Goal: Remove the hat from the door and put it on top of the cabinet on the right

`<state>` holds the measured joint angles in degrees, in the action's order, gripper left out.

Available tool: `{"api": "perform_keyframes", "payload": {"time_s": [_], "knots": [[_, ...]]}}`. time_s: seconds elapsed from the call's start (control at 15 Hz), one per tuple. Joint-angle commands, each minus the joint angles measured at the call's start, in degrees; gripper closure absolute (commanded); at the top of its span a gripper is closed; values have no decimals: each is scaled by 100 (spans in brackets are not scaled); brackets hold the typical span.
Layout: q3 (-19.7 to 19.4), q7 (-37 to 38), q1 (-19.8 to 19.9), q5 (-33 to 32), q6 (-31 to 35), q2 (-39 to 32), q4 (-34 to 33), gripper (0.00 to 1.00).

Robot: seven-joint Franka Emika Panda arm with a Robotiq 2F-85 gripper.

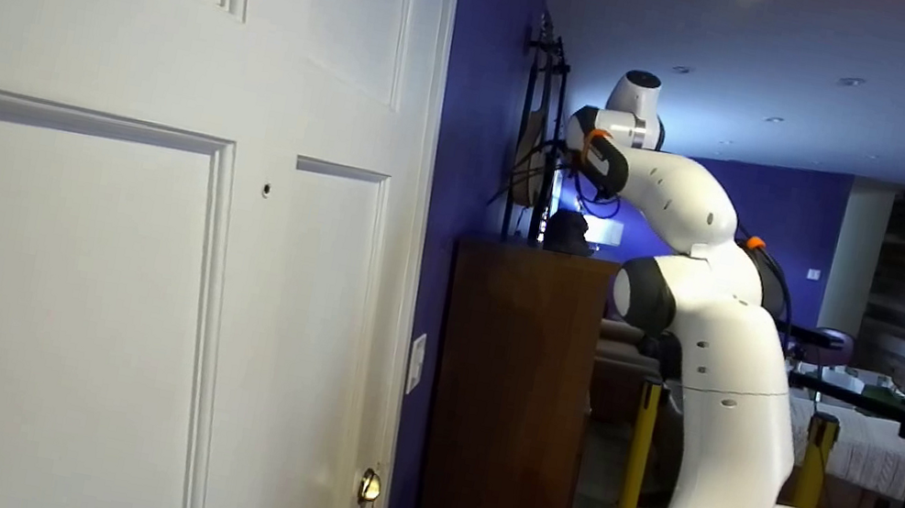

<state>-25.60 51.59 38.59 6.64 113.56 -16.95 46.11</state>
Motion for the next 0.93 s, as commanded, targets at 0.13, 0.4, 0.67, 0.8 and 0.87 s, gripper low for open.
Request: {"api": "perform_keyframes", "payload": {"time_s": [0.13,0.4,0.67,0.8,0.87], "knots": [[120,-664,-210,-219,-2124,384,-224,0],[142,-1560,-387,-292,-2387,598,-149,0],[180,-2687,-597,-425,-1990,831,61,0],[180,-2985,-750,-579,-1908,949,151,0],[176,-3029,-859,-730,-1881,1013,188,0]]}}
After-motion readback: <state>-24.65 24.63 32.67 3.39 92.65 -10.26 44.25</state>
